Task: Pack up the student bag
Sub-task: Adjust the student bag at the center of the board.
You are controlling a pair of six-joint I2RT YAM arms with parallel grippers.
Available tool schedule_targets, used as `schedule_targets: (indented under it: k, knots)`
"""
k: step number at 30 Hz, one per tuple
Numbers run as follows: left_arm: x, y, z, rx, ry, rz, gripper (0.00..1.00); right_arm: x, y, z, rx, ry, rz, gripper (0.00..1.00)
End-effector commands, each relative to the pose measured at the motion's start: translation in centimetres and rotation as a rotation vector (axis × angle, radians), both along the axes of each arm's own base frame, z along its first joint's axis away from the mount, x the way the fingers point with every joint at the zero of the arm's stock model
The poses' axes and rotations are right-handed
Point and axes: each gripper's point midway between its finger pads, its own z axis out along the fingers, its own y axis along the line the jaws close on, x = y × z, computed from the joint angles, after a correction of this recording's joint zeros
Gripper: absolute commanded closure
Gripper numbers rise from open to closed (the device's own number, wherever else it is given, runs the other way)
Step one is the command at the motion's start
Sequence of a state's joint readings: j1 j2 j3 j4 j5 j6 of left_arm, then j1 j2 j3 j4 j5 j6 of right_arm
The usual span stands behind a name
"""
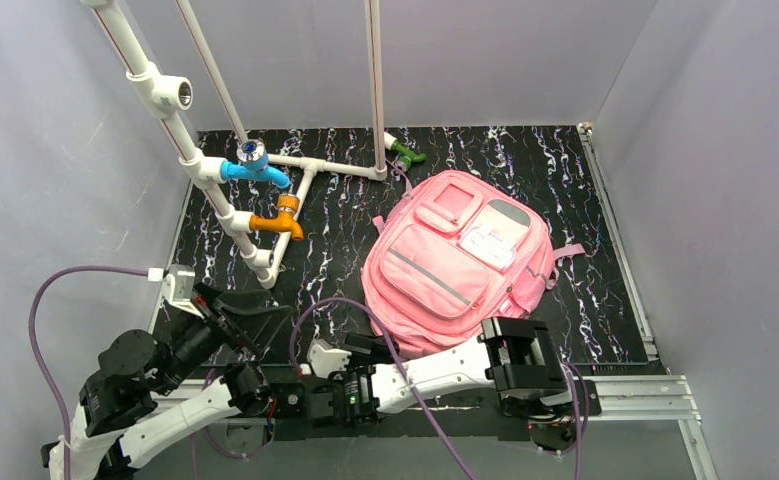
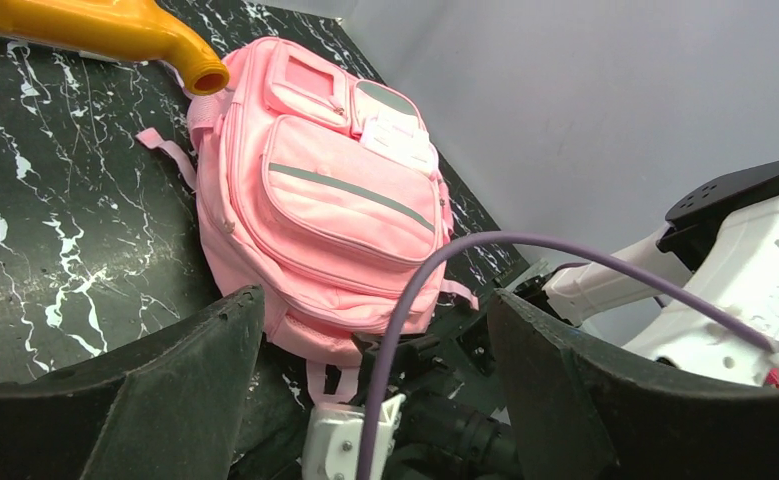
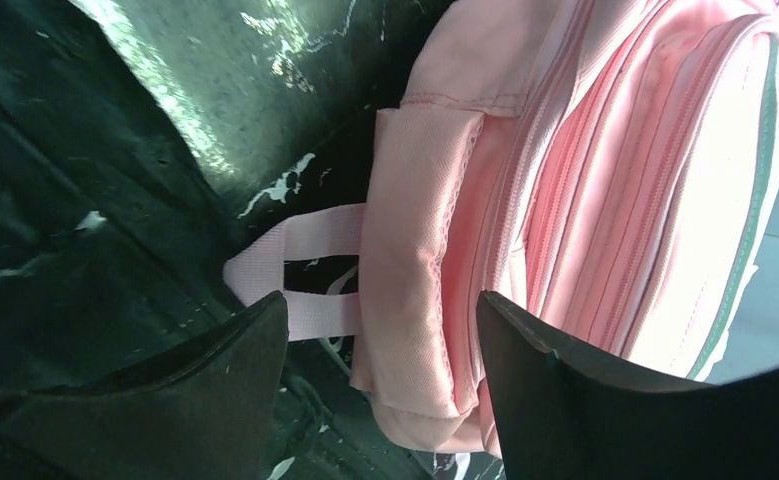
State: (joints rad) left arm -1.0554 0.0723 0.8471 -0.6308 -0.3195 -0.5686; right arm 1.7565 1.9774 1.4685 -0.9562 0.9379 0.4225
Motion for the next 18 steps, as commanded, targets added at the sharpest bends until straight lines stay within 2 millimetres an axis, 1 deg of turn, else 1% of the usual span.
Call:
schedule_targets:
  k: [1, 2, 4, 6, 7, 9, 10, 12, 14, 16, 17, 18]
  knots:
    - [-0.1, 1.2, 0.7, -0.027, -0.009, 0.031, 0.19, 1.8, -0.6, -0.3, 0.006, -0.051, -0.037, 0.24]
    - [-0.1, 1.3, 0.8, -0.027, -0.009, 0.034, 0.19, 2.2, -0.7, -0.5, -0.002, -0.067, -0.037, 0.24]
    - [-0.1, 1.4, 0.9, -0.027, -0.012, 0.038, 0.19, 3.0, -1.0, -1.5, -0.023, -0.081, -0.048, 0.24]
    - [0.0, 1.3, 1.0, -0.023, -0.010, 0.038, 0.19, 3.7, -1.6, -2.7, -0.058, -0.090, -0.061, 0.28]
    - [0.0, 1.3, 1.1, -0.021, -0.009, 0.034, 0.19, 4.0, -2.0, -3.0, -0.069, -0.120, -0.071, 0.31]
    - [0.0, 1.1, 1.0, -0.016, -0.005, 0.030, 0.19, 5.0, -2.8, -3.1, -0.083, -0.212, -0.097, 0.38]
    - [0.0, 1.1, 0.9, -0.015, -0.002, 0.032, 0.19, 5.5, -3.2, -2.8, -0.086, -0.268, -0.114, 0.40]
    - [0.2, 1.2, 0.8, -0.019, 0.004, 0.046, 0.19, 6.3, -3.9, -1.1, -0.094, -0.382, -0.137, 0.47]
    - [0.2, 1.5, 0.7, -0.027, 0.005, 0.057, 0.19, 6.7, -3.9, 1.1, -0.055, -0.458, -0.158, 0.67]
    - [0.3, 1.7, 0.7, -0.035, 0.003, 0.067, 0.18, 7.0, -3.7, 4.0, -0.010, -0.515, -0.162, 0.85]
    - [0.3, 1.8, 0.8, -0.039, 0.003, 0.073, 0.17, 7.1, -3.3, 6.0, 0.017, -0.530, -0.164, 0.95]
    - [0.3, 1.9, 0.9, -0.042, 0.001, 0.074, 0.17, 7.2, -3.0, 7.7, 0.039, -0.533, -0.164, 0.99]
